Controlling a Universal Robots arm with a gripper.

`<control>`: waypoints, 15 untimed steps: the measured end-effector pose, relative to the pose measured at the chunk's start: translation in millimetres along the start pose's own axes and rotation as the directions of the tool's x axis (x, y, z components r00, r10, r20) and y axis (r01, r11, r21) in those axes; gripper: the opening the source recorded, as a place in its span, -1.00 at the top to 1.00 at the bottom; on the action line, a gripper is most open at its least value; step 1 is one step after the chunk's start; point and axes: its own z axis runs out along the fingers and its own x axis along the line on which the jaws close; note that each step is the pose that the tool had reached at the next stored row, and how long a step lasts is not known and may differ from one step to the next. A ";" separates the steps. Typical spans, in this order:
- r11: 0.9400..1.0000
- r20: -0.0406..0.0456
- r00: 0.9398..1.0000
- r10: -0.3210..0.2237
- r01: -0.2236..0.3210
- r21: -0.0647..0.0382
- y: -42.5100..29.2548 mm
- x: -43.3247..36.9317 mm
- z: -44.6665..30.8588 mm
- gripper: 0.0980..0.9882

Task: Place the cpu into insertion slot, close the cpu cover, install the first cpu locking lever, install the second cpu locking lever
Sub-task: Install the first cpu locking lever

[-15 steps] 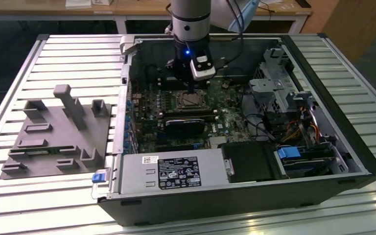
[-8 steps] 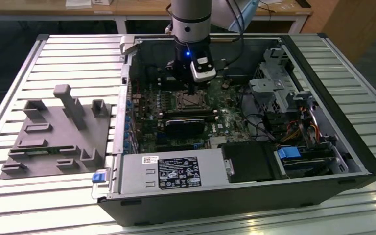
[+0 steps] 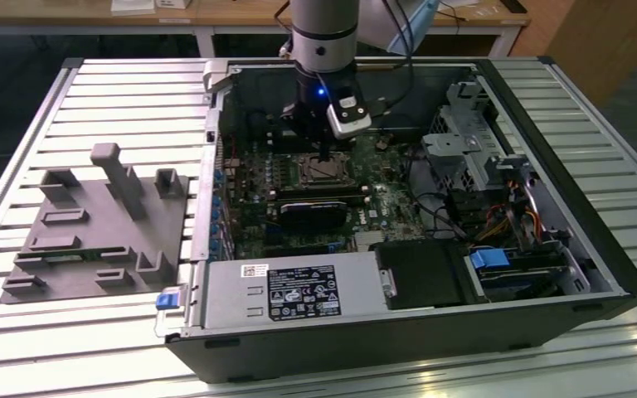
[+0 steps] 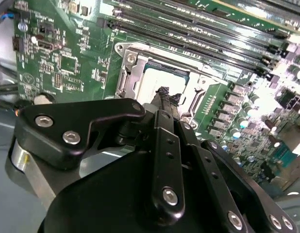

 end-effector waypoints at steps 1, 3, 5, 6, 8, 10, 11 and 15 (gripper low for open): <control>1.000 -0.001 1.000 -0.014 0.014 -0.001 0.0 0.0 0.2 0.99; 0.999 -0.002 0.999 -0.041 0.041 -0.003 0.0 -0.1 0.5 0.99; 0.998 -0.003 0.998 -0.063 0.063 -0.004 0.1 -0.5 0.7 0.99; 0.998 -0.003 0.998 -0.066 0.066 -0.004 0.2 -0.8 0.7 0.99; 0.998 -0.003 0.998 -0.067 0.067 -0.004 0.2 -0.9 0.4 0.99; 0.998 -0.003 0.998 -0.067 0.067 -0.004 0.3 -1.1 -2.1 0.99; 0.998 -0.003 0.998 -0.067 0.067 -0.004 0.4 -1.3 -4.1 0.99; 0.998 -0.003 0.998 -0.067 0.067 -0.005 0.6 -1.6 -8.1 0.99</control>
